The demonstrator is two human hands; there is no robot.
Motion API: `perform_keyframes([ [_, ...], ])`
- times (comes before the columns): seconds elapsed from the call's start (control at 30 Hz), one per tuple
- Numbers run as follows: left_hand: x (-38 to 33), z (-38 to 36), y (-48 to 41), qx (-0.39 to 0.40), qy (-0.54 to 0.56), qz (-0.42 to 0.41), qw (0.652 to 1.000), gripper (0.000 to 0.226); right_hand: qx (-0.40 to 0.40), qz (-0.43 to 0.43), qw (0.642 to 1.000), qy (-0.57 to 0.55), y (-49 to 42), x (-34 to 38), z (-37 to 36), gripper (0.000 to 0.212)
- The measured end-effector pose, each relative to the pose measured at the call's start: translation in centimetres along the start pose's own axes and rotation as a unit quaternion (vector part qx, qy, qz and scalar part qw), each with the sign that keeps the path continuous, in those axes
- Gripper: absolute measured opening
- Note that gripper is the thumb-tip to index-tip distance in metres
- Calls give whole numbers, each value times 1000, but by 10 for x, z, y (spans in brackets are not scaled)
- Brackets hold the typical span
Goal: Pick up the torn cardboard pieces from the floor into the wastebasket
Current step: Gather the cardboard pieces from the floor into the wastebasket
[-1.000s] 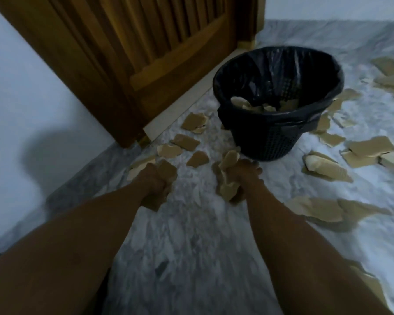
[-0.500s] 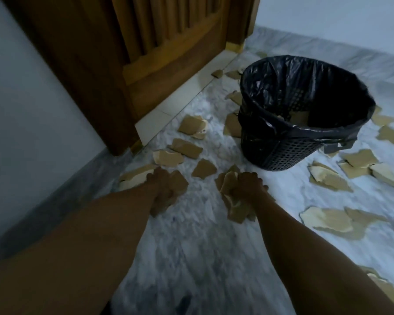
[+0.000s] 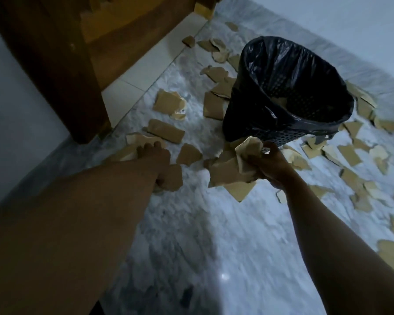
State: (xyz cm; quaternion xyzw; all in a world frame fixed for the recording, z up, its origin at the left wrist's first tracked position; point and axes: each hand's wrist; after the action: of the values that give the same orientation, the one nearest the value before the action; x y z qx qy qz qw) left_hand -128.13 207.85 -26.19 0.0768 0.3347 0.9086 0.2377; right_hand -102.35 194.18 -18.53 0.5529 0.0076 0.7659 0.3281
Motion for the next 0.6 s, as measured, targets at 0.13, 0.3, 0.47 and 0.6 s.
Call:
perform_keyframes([
  [0.13,4,-3,4,-31,-39,-40,998,54,41,-80,994,-65,-4,-9,7,37],
  [0.3,3,-3,14,-29,69,-75,994,68,117,-161,958,-207,-1,-9,13,45],
  [0.47,27,5,32,-50,373,-16,926,89,165,-175,965,106,-3,-19,-19,37],
  [0.6,40,-5,46,-56,562,49,824,80,116,-117,916,366,-2,-32,-59,61],
])
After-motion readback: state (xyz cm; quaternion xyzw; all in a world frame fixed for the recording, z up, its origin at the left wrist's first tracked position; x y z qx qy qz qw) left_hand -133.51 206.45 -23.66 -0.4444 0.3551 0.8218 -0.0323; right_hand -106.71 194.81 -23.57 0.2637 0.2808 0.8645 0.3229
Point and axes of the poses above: each hand's wrist, its own y-axis away from the middle knuckle, its own z-axis out of the back of the hand, x = y × z, and after that the axes turned 2 degrees about -z, right-handed
